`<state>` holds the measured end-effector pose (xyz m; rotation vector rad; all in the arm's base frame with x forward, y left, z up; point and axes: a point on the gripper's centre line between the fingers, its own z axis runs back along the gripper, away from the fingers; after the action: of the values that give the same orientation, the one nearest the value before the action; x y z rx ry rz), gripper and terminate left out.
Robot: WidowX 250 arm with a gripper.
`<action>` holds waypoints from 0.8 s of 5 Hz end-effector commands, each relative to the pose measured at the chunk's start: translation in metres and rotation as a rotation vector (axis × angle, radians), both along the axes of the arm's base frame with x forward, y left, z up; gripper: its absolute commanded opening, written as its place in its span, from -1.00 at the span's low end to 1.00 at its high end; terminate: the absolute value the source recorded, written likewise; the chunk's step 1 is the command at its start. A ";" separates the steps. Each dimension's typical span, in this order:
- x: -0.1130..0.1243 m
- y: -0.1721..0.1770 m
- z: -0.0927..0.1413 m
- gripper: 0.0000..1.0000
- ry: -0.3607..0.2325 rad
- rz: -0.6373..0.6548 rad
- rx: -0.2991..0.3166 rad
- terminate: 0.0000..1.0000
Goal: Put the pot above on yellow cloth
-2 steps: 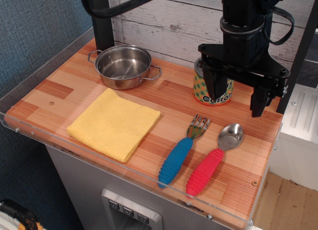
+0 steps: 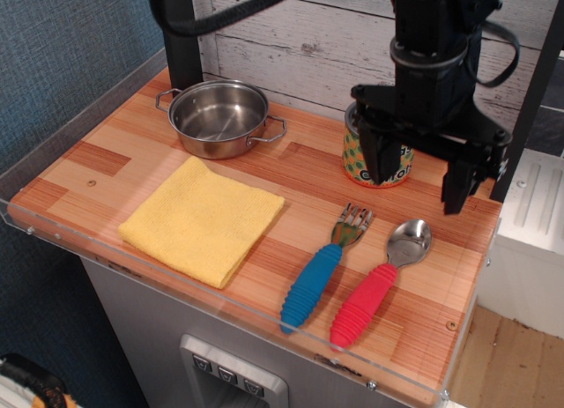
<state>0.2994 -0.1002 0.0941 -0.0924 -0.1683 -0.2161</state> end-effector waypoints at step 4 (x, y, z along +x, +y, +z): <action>0.021 0.140 -0.005 1.00 0.058 -0.288 0.359 -1.00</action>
<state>0.3131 0.0364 0.0732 0.2171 -0.0182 -0.5303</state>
